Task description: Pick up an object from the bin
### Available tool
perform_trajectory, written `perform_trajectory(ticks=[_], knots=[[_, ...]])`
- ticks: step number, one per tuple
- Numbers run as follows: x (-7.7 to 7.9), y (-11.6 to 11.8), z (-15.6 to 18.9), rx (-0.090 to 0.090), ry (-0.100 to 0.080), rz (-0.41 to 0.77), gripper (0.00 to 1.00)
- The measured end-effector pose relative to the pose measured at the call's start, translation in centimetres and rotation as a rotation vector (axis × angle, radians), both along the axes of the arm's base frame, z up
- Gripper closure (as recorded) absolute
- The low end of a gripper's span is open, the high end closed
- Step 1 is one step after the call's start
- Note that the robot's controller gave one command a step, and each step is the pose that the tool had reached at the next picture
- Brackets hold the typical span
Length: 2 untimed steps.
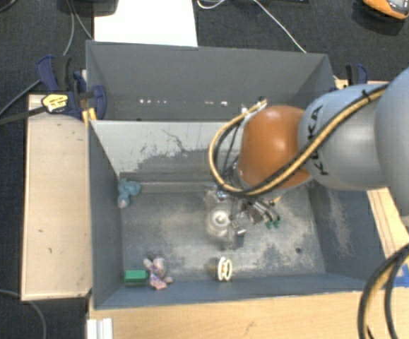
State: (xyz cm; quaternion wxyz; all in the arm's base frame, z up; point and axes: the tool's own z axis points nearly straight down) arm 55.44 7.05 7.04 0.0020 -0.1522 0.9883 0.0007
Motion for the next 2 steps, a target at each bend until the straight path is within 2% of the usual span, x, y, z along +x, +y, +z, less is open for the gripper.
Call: perform_trajectory(ticks=[1, 2], knots=[[1.64, 0.39, 0.03, -0.001, -0.001, 0.506, 0.00], [0.66, -0.55, 0.01, 0.000, -0.002, 0.347, 0.00]])
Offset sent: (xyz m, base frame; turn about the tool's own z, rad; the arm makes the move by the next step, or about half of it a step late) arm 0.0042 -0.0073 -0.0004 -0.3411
